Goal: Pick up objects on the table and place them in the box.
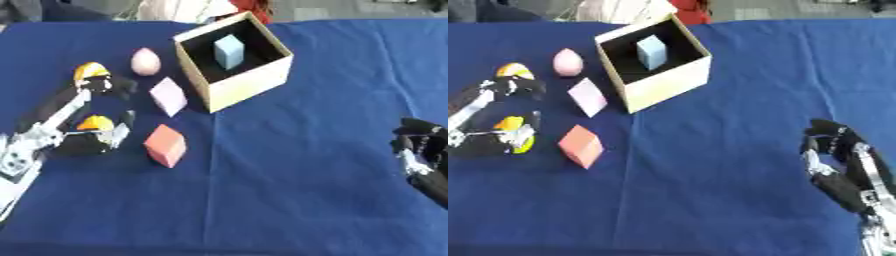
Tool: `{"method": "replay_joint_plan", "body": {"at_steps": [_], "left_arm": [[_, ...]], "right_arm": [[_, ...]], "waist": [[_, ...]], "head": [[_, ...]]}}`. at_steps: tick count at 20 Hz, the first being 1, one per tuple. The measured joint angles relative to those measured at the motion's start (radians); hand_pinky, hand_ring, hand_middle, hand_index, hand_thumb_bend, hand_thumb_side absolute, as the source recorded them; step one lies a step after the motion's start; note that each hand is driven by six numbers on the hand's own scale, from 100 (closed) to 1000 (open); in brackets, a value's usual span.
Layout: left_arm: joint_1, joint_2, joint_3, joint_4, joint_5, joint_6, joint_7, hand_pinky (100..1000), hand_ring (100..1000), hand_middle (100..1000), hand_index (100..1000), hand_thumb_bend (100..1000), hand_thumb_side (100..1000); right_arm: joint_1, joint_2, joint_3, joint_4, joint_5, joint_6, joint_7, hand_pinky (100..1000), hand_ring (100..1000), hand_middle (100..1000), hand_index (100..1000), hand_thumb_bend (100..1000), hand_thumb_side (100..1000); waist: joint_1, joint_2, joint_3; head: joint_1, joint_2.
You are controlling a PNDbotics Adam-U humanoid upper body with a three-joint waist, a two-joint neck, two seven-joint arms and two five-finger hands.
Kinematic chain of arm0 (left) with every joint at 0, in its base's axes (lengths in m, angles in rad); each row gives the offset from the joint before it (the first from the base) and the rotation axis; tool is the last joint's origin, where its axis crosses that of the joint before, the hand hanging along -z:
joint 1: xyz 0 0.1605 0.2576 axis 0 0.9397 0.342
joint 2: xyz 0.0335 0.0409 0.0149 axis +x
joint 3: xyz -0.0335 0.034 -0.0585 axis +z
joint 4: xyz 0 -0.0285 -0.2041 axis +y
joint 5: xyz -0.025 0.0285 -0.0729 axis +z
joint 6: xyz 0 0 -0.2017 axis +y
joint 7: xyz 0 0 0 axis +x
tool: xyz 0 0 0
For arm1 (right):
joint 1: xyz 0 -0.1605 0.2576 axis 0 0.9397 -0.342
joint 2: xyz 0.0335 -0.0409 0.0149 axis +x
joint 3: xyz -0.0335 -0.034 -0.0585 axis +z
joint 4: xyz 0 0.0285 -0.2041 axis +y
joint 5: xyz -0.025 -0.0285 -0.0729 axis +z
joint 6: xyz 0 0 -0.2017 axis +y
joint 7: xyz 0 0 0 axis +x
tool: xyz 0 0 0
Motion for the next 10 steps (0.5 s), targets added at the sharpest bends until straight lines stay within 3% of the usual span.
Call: {"method": "replay_joint_plan", "body": {"at_steps": [4, 10], "left_arm": [[-0.019, 0.082, -0.001, 0.0, -0.048, -0.021, -0.073, 859, 783, 797, 922, 166, 278], [-0.05, 0.118, -0.007, -0.008, -0.058, -0.049, -0.184, 873, 808, 821, 941, 220, 239]], "right_arm": [[0.0, 0.0, 0.0, 0.0, 0.0, -0.001, 0.002, 685, 660, 673, 805, 100, 376], [0.0, 0.0, 0.0, 0.001, 0.0, -0.001, 0.004, 685, 660, 674, 805, 100, 372]], "waist": [[0.0, -0.001, -0.001], [0.0, -0.004, -0.002]], "head": [[0.0, -0.003], [-0.002, -0.007]]}}
